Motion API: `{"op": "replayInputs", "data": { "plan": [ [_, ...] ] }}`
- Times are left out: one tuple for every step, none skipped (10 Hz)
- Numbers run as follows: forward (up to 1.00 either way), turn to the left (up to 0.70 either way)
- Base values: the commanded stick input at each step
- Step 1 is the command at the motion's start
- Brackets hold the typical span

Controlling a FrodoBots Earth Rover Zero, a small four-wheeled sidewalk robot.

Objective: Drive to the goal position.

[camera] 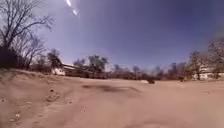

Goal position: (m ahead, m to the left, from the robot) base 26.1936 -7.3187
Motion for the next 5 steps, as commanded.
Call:
{"op": "replayInputs", "data": {
  "plan": [
    [1.0,0.0],
    [1.0,0.0],
    [1.0,0.0],
    [1.0,0.0],
    [1.0,0.0]
  ]
}}
